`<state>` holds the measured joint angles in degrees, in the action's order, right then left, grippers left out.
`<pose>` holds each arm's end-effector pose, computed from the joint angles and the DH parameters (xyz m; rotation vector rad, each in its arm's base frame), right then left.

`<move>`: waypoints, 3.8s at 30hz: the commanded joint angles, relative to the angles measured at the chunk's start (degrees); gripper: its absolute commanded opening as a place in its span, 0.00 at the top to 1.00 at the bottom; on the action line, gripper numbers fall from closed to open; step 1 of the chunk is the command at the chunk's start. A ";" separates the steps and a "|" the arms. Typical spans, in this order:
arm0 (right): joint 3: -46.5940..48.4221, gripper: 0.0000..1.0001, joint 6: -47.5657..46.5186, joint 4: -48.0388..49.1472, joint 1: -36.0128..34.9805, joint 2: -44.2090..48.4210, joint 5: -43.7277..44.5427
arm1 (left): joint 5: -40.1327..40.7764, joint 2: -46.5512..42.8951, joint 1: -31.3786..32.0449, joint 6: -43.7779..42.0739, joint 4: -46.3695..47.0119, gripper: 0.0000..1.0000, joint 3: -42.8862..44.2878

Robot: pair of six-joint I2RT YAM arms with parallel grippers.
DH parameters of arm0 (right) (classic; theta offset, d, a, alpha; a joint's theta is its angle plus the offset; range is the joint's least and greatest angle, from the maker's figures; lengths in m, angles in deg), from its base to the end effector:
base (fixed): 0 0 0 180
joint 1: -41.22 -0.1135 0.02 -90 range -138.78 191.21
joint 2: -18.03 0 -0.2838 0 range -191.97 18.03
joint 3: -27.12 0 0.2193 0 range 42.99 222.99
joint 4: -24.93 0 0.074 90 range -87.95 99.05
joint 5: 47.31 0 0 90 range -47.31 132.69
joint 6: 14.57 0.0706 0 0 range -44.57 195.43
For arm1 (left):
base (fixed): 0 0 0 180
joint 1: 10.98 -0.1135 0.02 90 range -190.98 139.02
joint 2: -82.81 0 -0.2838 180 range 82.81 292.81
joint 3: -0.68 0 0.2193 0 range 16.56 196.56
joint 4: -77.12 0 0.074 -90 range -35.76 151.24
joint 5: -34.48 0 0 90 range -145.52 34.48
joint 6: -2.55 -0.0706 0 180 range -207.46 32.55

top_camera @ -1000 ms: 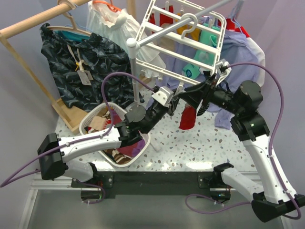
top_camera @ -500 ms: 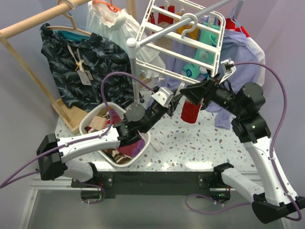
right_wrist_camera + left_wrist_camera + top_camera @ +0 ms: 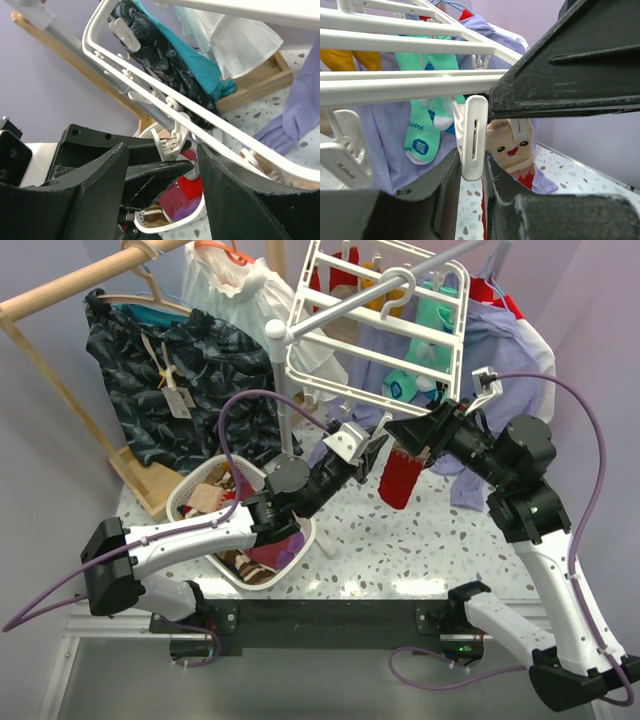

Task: Clip the socks to the hanger
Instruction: Open the clamp at the hanger, then pick up the sock from the bin.

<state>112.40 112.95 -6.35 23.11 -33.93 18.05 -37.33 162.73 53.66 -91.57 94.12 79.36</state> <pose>0.1491 0.0797 0.4624 -0.0874 1.6423 1.0855 0.1593 -0.2846 0.4265 0.5123 1.2405 -0.6927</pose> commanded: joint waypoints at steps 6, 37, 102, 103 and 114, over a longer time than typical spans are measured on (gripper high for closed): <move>-5.24 0.39 6.51 5.46 0.27 0.72 7.51 | -5.36 0.50 2.59 1.83 0.25 1.00 1.27; -6.57 0.76 5.55 15.57 0.18 0.11 7.07 | -5.81 2.61 3.12 3.33 -3.09 1.00 2.50; -9.99 0.92 -3.24 11.36 0.18 -0.24 6.80 | 15.38 -10.32 -48.65 50.61 -53.54 0.49 -25.80; -10.08 0.92 -3.41 11.36 0.27 -0.24 6.80 | 15.47 -9.70 -48.65 50.96 -53.10 0.50 -25.98; -10.43 0.92 -3.41 11.36 0.18 -0.24 6.98 | 18.88 -9.50 -48.56 50.88 -54.41 0.88 -25.11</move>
<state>102.50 110.94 5.85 23.26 -33.85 25.24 -22.09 156.63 5.51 -40.89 39.30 53.38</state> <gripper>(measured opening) 0.327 0.212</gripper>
